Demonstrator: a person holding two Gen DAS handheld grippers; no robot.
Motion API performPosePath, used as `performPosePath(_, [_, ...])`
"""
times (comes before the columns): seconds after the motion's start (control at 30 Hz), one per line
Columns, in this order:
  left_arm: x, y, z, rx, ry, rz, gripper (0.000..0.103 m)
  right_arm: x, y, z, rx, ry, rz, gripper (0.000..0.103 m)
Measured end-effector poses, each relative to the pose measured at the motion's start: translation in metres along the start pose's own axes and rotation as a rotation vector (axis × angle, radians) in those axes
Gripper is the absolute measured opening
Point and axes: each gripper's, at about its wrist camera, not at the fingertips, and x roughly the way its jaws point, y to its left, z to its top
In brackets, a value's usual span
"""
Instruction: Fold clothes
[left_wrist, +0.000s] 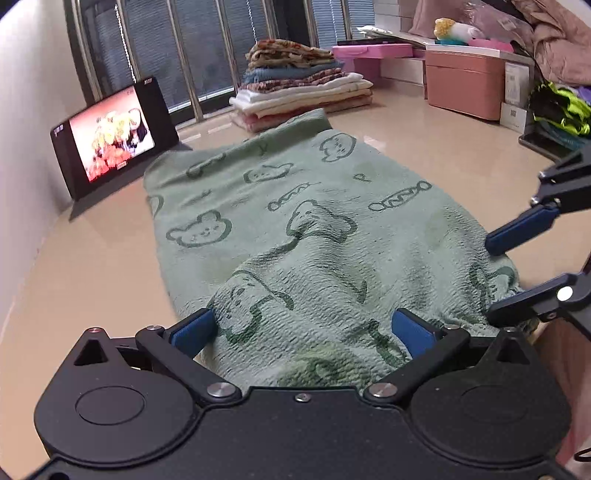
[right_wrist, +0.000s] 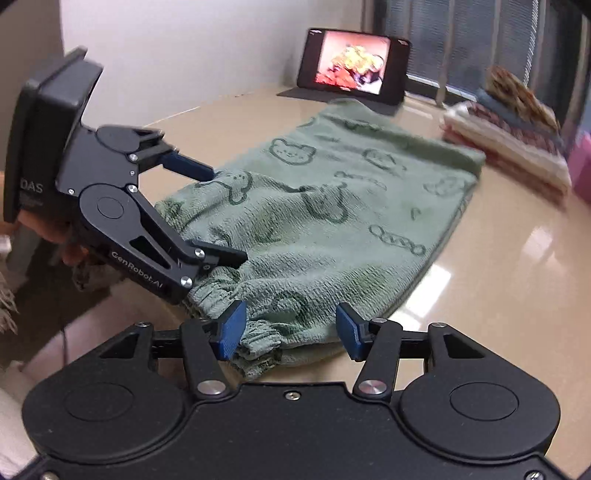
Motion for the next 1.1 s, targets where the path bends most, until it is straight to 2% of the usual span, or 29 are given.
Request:
performPosePath(0.1, [-0.014, -0.002, 0.008, 0.012, -0.057, -0.003, 0.103, -0.027, -0.01, 0.003, 0.062, -0.079, 0.025, 0.057])
performPosePath(0.17, [-0.021, -0.008, 0.014, 0.031, -0.087, -0.032, 0.103, -0.047, -0.032, 0.011, 0.128, -0.128, 0.031, 0.057])
performPosePath(0.3, [-0.016, -0.03, 0.021, 0.096, -0.11, -0.06, 0.103, -0.076, -0.1, 0.036, 0.325, -0.198, 0.049, 0.059])
performPosePath(0.43, [0.006, -0.051, 0.015, 0.13, -0.058, -0.081, 0.103, -0.062, -0.18, 0.068, 0.541, -0.182, 0.09, 0.061])
performPosePath(0.53, [0.013, -0.045, 0.008, 0.047, -0.039, -0.114, 0.103, -0.032, -0.219, 0.083, 0.657, -0.141, 0.086, 0.061])
performPosePath(0.63, [0.019, -0.035, 0.004, -0.047, -0.016, -0.155, 0.103, 0.009, -0.244, 0.099, 0.719, -0.106, 0.097, 0.061])
performPosePath(0.8, [0.021, -0.032, 0.003, -0.04, -0.014, -0.163, 0.103, 0.084, -0.285, 0.119, 0.869, -0.096, 0.143, 0.06])
performPosePath(0.97, [0.021, -0.031, 0.002, -0.034, -0.019, -0.172, 0.103, 0.136, -0.315, 0.12, 1.041, -0.088, 0.197, 0.05])
performPosePath(1.0, [0.022, -0.031, 0.003, -0.033, -0.022, -0.173, 0.103, 0.147, -0.321, 0.119, 1.072, -0.084, 0.207, 0.045])
performPosePath(1.03, [0.023, -0.032, 0.003, -0.033, -0.025, -0.173, 0.103, 0.156, -0.323, 0.119, 1.095, -0.08, 0.213, 0.034])
performPosePath(1.1, [0.023, -0.033, 0.002, -0.035, -0.028, -0.171, 0.103, 0.168, -0.327, 0.121, 1.112, -0.076, 0.214, 0.019])
